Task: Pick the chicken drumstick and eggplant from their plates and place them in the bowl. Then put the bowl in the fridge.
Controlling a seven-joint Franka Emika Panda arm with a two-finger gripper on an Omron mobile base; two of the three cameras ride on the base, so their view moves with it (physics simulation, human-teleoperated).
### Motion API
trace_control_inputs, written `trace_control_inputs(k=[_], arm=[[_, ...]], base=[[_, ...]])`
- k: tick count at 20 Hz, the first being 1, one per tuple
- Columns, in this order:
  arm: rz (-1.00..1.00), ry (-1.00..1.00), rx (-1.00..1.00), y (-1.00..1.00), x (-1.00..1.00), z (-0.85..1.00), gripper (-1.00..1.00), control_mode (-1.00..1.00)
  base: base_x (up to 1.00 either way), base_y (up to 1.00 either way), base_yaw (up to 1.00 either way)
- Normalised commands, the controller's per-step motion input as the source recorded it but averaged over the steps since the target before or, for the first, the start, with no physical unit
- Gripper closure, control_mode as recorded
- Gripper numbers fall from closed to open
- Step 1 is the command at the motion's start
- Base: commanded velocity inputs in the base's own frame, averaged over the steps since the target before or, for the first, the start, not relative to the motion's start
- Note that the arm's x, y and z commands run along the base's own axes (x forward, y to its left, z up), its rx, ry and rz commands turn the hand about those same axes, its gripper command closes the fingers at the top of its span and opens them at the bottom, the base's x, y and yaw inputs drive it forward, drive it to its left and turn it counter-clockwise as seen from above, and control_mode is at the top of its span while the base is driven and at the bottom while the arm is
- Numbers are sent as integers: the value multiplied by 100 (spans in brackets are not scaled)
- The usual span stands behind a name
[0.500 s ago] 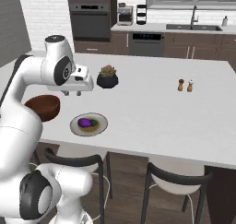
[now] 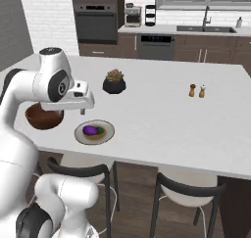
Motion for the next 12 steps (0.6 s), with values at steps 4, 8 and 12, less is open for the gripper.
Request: trace_control_inputs(k=[4,8,12], arm=[[49,5,-1,0,24,-24,-100,-100],[58,19,0,0,77,-26,-100,-100],[50,37,0,8,97,-28,-100,-100]], base=[[0,0,0],[0,0,0],[0,0,0]])
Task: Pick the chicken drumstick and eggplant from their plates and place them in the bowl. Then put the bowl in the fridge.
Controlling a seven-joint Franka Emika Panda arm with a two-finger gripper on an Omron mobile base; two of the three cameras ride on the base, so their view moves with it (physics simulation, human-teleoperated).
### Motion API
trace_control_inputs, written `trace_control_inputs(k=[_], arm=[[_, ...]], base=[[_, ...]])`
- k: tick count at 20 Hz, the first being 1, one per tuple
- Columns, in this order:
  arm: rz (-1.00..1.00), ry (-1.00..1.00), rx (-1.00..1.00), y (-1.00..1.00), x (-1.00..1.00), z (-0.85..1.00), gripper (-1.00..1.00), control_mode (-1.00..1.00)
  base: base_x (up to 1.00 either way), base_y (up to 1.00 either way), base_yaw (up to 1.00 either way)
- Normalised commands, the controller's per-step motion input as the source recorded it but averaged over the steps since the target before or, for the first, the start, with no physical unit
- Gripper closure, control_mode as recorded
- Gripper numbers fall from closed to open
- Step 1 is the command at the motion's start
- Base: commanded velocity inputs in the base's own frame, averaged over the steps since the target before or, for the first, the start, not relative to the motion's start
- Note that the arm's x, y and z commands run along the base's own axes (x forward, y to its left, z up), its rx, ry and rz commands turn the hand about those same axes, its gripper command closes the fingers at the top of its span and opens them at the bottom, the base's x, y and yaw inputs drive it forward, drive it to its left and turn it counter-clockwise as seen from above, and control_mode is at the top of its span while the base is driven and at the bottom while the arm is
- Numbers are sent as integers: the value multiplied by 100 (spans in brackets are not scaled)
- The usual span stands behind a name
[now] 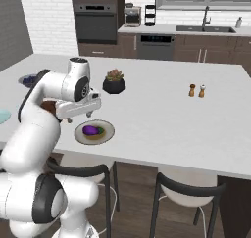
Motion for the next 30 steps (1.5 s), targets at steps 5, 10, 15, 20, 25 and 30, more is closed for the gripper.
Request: trace_control_inputs(k=[5,10,15,20,25,30], arm=[[55,6,1,3,74,-55,-100,-100],[55,-15,18,-11,44,-56,-100,-100],[36,-3,47,-54,28,-59,-100,-100],[36,-5,37,-22,32,-52,-100,-100],[10,0,5,12,62,-27,-100,-100],[0,0,0,46,55,-25,-100,-100]], base=[[0,0,0],[0,0,0],[0,0,0],[0,0,0],[0,0,0],[0,0,0]])
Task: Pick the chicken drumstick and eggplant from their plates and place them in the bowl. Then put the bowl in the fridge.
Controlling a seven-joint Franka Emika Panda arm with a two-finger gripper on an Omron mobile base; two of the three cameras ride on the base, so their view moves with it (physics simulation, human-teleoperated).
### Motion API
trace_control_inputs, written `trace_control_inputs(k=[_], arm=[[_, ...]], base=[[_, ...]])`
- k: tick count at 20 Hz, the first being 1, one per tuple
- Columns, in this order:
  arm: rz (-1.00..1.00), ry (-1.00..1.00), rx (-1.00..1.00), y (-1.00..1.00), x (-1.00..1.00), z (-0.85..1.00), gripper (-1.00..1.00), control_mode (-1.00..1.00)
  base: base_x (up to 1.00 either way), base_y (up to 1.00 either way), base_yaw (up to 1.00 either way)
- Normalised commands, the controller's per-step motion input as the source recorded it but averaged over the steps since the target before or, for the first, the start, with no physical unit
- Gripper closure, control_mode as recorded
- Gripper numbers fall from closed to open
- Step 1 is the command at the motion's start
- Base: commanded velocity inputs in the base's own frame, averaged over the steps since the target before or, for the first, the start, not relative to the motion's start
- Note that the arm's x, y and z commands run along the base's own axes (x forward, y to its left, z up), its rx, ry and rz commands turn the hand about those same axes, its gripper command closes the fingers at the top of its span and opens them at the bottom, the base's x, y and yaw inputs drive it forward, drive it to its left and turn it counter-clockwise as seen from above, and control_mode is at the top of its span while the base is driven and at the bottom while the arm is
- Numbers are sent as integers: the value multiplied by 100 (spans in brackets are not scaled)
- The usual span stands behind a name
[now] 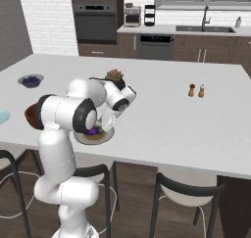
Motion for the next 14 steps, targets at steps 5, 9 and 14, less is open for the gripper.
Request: trace_control_inputs(k=[5,9,14], arm=[[0,0,0,54,28,-48,-100,-100],[0,0,0,25,28,-39,-100,-100],[0,0,0,1,5,-31,-100,-100]], base=[[0,0,0],[0,0,0],[0,0,0]])
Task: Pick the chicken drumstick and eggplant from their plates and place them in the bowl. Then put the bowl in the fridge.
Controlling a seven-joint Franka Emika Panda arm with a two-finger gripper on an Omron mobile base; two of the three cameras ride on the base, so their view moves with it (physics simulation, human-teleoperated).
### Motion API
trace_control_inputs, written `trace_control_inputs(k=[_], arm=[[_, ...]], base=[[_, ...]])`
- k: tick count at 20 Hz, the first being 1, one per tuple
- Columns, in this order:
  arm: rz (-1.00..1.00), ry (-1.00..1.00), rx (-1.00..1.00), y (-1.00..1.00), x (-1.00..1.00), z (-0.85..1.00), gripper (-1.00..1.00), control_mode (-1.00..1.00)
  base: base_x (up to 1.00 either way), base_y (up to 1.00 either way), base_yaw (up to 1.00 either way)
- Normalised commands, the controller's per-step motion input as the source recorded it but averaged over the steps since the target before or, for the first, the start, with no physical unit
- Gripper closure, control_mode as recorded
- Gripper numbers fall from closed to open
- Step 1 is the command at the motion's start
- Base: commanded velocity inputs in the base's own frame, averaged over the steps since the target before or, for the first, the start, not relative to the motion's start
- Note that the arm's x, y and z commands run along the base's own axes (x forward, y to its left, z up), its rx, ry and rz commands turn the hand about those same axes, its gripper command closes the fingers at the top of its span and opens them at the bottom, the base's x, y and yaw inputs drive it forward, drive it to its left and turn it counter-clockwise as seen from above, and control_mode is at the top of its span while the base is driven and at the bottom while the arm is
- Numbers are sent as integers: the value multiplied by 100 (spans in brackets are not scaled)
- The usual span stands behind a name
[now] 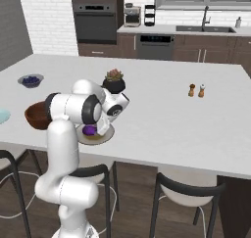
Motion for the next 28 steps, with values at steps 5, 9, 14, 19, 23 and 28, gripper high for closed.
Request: trace_control_inputs(k=[5,9,14,19,23,28], arm=[[0,-2,0,20,-1,-28,-100,-100],[0,-11,0,42,-21,-47,100,-100],[0,-24,-7,44,-100,-90,100,-100],[0,-28,-5,33,-47,-42,100,-100],[-3,-27,0,2,-81,58,100,-100],[-3,-4,0,10,-60,98,100,-100]], base=[[0,0,0],[0,0,0],[0,0,0],[0,0,0],[0,0,0],[0,0,0]])
